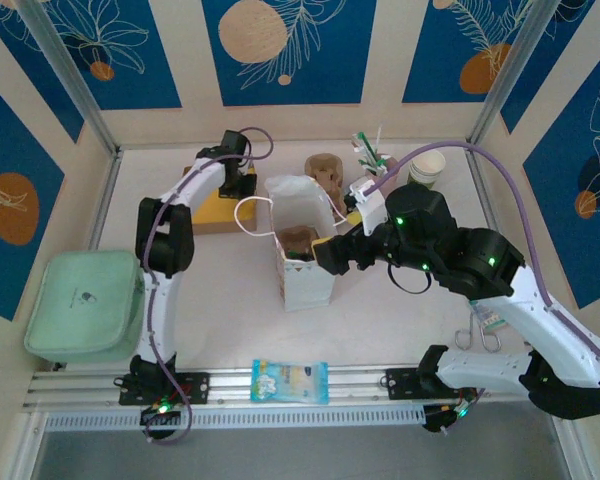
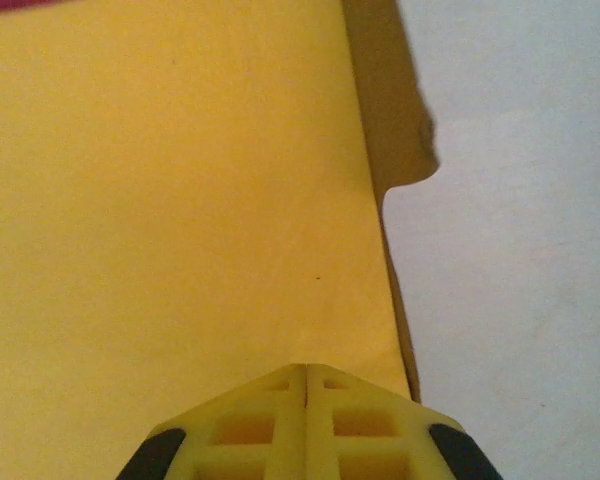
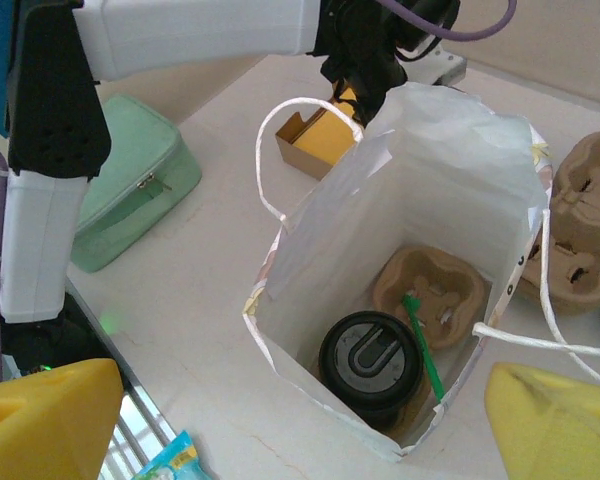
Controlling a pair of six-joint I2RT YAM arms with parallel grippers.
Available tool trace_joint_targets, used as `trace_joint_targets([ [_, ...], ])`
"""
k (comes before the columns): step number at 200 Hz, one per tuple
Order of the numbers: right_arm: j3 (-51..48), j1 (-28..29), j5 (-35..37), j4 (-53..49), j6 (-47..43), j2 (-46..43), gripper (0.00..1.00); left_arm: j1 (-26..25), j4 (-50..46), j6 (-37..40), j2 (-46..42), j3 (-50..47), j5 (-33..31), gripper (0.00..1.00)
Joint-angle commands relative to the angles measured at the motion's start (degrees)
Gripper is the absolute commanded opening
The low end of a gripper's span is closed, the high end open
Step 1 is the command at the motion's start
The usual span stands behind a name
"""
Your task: Pack the takeout coffee
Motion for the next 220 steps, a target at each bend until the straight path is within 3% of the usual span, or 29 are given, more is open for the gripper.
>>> trace_joint_targets([
  [1,-1.21,0.76,0.86,1.53,-0.48,-0.97,0.94,0.63,0.37,-0.5,-3.36,-0.6,0.85,0.0],
  [40,-1.62,0.98,0.15,1.93,-0.51,-1.14,0.94,0.69,0.06,-0.3,-3.72,-0.43,2.06,0.0],
  [64,-1.85,0.97,0.13,2.07,-0.41,-0.78,0.94,0.41,-1.76,-0.31,-1.58,0.75,2.1,0.25],
  [87,-1.96,0.97,0.24,2.31,-0.31,-0.79,0.94,-0.78,-2.15,-0.06,0.49,1.23,-0.28,0.28],
  [178,-2.44,1.09,1.09,1.84,0.03,-1.41,0.94,-1.04,-2.42,-0.21,4.3,2.25,-1.68,0.25],
  [220,-2.17,1.06,1.33,1.75,0.0,-1.57,0.94,-1.02,-2.54,0.7,3.82,2.01,-2.85,0.05],
])
